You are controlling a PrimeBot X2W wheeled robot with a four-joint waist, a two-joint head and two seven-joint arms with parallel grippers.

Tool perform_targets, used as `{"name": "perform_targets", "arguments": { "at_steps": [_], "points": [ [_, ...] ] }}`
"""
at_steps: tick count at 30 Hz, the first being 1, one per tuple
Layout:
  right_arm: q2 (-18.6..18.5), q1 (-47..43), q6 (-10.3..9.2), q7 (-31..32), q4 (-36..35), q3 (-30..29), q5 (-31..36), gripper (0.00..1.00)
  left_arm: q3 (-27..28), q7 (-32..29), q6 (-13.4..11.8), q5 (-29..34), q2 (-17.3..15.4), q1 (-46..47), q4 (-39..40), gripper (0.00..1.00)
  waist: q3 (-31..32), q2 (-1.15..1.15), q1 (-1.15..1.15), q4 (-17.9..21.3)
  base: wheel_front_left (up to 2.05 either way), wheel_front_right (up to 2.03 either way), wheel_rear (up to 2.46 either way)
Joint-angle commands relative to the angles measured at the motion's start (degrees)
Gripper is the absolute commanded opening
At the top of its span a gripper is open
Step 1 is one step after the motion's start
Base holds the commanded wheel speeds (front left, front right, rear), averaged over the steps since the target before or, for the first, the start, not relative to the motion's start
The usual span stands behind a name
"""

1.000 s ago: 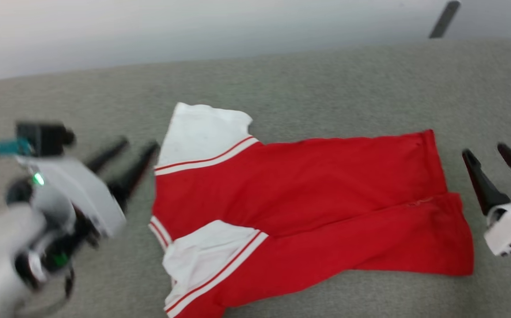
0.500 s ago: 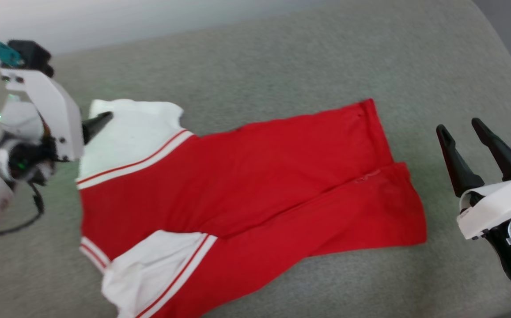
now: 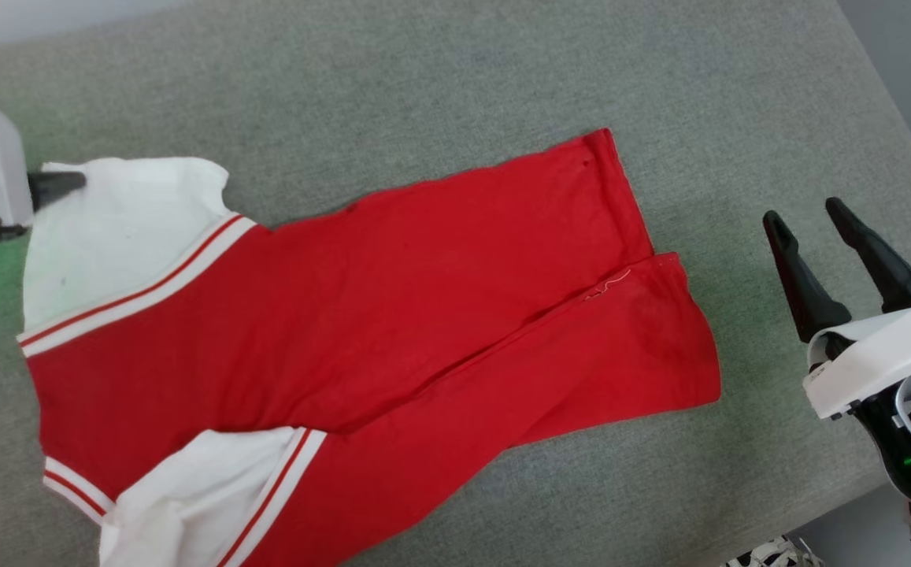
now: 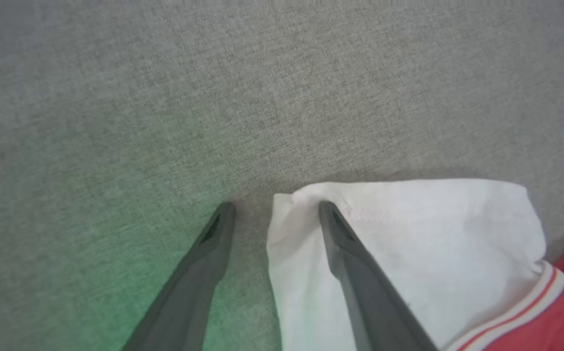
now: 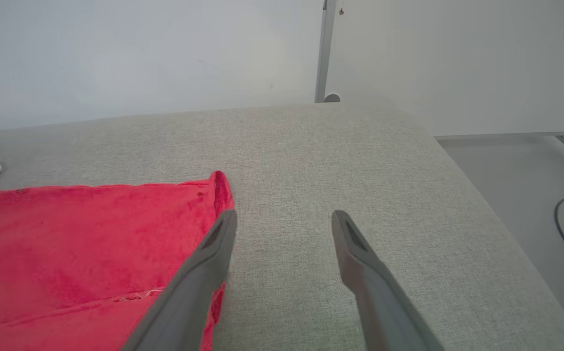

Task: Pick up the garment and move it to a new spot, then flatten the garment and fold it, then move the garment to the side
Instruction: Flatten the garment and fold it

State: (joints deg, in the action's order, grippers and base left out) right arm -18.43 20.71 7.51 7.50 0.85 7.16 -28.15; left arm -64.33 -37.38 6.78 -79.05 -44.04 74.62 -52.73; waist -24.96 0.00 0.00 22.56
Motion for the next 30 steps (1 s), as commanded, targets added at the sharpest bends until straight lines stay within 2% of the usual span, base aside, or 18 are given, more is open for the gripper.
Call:
{"name": "perform_targets", "arguments": {
  "at_steps": [1, 2, 7, 16, 20, 30],
  "points": [
    [-0.3, 1.1, -0.04, 0.4, -0.1, 0.1, -0.3, 1.00, -0.8, -1.5, 0.6, -1.0, 2.2, -2.2, -0.1, 0.04, -0.6, 0.00, 0.00, 0.0, 0.00, 0.00, 0.00],
    [-0.5, 1.5, -0.04, 0.7, -0.1, 0.4, -0.5, 1.00, -0.9, -1.7, 0.7, -1.1, 2.5, -2.3, -0.2, 0.00, -0.6, 0.00, 0.00, -0.3, 0.00, 0.00, 0.00],
    [-1.8, 5.1, -0.04, 5.1, 0.6, 3.7, -2.3, 1.00, -0.6, -1.5, 0.8, -1.8, 2.9, -1.6, 0.3, 0.00, -0.8, 0.00, 0.00, -1.6, 0.00, 0.00, 0.00],
    [-7.8, 22.0, -0.05, 24.1, 9.8, 17.9, -9.2, 1.00, -1.7, -0.4, 0.8, -1.4, 4.0, 0.3, 5.9, 0.00, -2.1, 0.00, 0.00, -5.3, 0.00, 0.00, 0.00],
    [-9.2, 28.7, -0.05, 29.3, 15.8, 21.5, -11.7, 1.00, -2.3, 0.1, 0.8, -1.2, 4.2, 1.0, 8.2, 0.00, -2.8, 0.00, 0.00, -7.2, 0.00, 0.00, 0.00],
    [-9.4, 37.7, -0.05, 32.9, 28.3, 27.6, -15.7, 1.00, -4.0, 1.9, 0.7, -1.4, 5.1, 2.2, 12.0, 0.00, -3.9, 0.00, 0.00, -10.8, 0.00, 0.00, 0.00]
  ]
}}
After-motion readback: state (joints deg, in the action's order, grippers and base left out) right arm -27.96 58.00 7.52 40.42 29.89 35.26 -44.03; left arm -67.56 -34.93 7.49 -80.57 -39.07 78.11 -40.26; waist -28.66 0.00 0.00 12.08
